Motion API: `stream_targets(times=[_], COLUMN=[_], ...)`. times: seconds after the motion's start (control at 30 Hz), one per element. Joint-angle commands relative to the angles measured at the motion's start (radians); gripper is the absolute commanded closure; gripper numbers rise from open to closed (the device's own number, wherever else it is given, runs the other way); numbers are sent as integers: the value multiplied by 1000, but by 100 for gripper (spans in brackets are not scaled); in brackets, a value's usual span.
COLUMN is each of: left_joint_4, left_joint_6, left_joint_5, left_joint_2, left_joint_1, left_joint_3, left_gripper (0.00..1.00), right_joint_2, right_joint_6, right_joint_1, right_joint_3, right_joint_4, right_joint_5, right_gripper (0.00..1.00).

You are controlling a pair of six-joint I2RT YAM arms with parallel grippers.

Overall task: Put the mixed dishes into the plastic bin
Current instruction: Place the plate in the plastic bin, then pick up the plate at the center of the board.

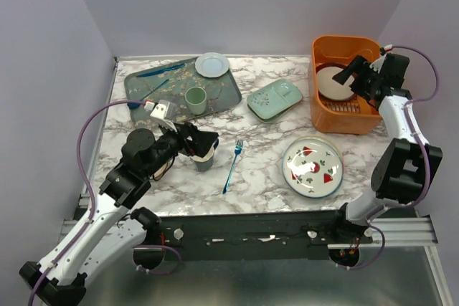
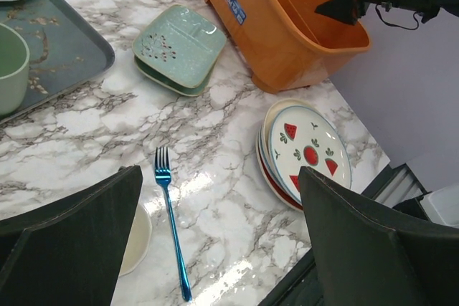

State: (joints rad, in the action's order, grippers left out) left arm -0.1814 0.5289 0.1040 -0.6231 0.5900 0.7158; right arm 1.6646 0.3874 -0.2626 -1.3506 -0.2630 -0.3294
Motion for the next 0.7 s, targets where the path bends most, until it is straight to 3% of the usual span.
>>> stream_targets(times=[0.0, 0.27, 0.43, 0.67], left_joint_4=[3, 40, 53, 88], left_joint_6=[19, 48, 39, 23], left_joint_5=[66, 66, -22, -96], left_joint_2=[-39, -115, -185, -323], left_joint_1=[-4, 42, 158, 278], left_joint_3=[40, 50, 73, 111], left_gripper=[2, 3, 3, 3], right_joint_2=[-162, -321, -397, -519], right_joint_6=[-174, -249, -303, -378], right_joint_1=[5, 5, 5, 5], right_joint_3=[135, 266, 326, 395], right_joint_4=[116, 139, 139, 84], right_joint_5=[-372, -612, -775, -867], right_gripper=[0, 0, 0, 0])
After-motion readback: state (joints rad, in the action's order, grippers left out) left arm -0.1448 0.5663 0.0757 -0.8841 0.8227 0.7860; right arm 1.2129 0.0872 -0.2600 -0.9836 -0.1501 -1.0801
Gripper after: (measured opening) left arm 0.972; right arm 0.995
